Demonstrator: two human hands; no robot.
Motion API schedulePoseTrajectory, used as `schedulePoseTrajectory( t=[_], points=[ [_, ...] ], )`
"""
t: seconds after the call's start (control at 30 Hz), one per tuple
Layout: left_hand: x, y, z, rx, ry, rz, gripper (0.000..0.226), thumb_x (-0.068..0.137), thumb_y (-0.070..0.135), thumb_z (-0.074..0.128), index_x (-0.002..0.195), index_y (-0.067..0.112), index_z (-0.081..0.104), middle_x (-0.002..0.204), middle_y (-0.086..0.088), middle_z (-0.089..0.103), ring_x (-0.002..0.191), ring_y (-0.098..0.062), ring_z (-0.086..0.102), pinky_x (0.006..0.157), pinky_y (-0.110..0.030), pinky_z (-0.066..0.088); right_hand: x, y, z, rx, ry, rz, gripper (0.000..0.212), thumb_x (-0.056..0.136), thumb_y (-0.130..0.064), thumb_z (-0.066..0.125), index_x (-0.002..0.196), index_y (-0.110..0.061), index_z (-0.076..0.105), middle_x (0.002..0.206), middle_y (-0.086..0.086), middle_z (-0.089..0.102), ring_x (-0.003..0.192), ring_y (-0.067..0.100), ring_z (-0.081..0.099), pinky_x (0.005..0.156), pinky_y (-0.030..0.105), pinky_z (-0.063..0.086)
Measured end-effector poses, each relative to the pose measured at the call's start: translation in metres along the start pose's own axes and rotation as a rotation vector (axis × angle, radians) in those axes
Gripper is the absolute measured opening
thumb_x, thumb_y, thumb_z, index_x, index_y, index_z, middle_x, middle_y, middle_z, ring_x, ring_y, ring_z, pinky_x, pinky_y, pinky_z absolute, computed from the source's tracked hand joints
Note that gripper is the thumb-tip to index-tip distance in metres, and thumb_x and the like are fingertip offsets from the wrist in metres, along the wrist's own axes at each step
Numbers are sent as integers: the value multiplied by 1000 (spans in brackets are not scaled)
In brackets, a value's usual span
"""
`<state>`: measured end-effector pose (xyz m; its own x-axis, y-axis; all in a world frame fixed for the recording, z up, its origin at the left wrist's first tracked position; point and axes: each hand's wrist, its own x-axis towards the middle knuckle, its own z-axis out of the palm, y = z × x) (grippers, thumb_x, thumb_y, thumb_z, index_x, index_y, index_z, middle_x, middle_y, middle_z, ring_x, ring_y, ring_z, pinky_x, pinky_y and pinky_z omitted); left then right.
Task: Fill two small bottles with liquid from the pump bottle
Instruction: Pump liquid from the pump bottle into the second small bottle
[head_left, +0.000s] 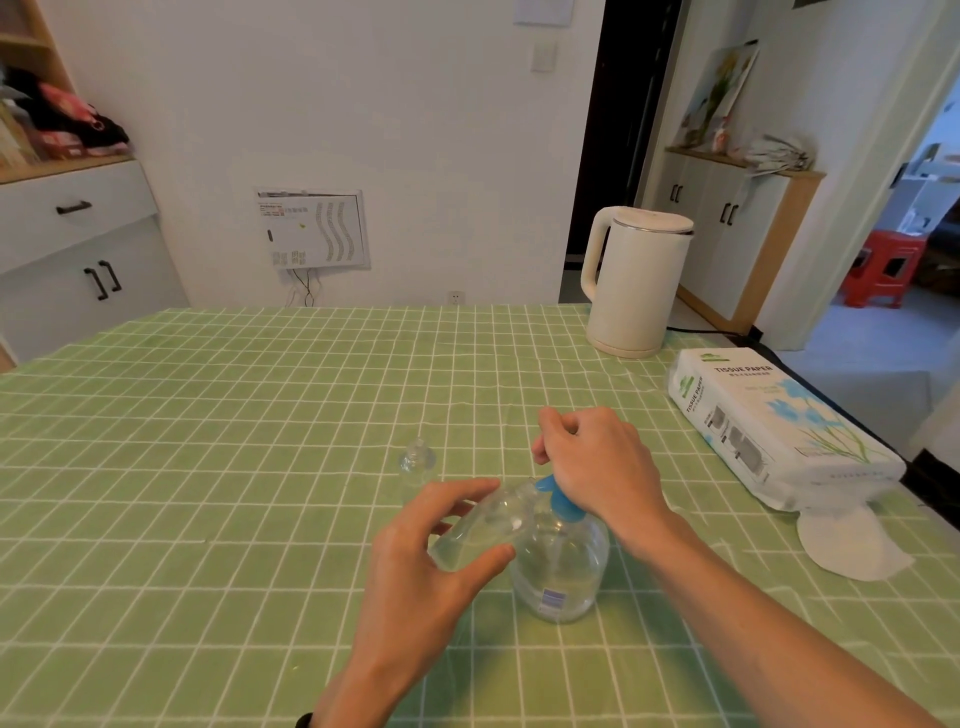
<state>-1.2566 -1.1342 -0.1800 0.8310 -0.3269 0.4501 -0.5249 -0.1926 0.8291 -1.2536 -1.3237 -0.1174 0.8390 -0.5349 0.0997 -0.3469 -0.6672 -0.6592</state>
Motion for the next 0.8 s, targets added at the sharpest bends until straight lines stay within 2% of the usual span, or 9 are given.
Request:
schedulePoseTrajectory(
  t=[0.13,0.2,0.27,0.37,0.43,0.53,0.8],
  points=[
    [0,0,-1,-6,-3,-10,53,74,16,92,117,39,72,115,22,74,109,-8,68,88,-12,47,1,0,-1,30,-3,0,57,107,-45,44,89,-3,80,91,9,83,90,34,78,88,50,62],
    [0,2,-2,-1,-3,-9,52,74,16,92,116,38,72,114,23,74,108,-6,68,87,-11,47,2,0,-3,58,-1,-14,58,107,-45,45,88,-3,80,88,10,83,82,31,78,86,49,63],
    [0,3,-2,-2,1,-11,52,74,16,92,117,38,72,114,24,74,108,-5,68,88,-12,47,5,-2,-6,33,11,-36,61,107,-49,43,91,-2,79,86,13,82,66,27,68,82,49,62],
    [0,3,-2,-6,2,-9,52,74,16,92,117,37,72,115,23,74,109,-6,68,88,-12,48,6,-3,-7,-7,15,-42,62,107,-52,43,92,-3,78,81,16,79,61,25,58,81,49,61],
    [0,2,-1,-8,1,-5,52,74,15,92,117,37,72,115,22,74,109,-7,68,88,-13,48,7,-2,-5,10,11,-40,61,107,-51,44,92,-2,78,84,16,80,65,29,67,83,49,61],
    [1,1,0,-4,0,-2,53,74,15,93,117,37,72,115,22,74,108,-8,69,88,-12,48,5,0,-2,34,17,-36,58,107,-49,45,90,-5,80,87,9,83,86,33,77,87,50,63],
    [0,3,0,-2,-1,0,53,73,19,92,118,39,71,116,23,74,109,-8,69,89,-13,48,0,2,1,5,21,-18,57,108,-48,43,89,-9,80,88,6,83,86,29,78,85,46,62]
  ],
)
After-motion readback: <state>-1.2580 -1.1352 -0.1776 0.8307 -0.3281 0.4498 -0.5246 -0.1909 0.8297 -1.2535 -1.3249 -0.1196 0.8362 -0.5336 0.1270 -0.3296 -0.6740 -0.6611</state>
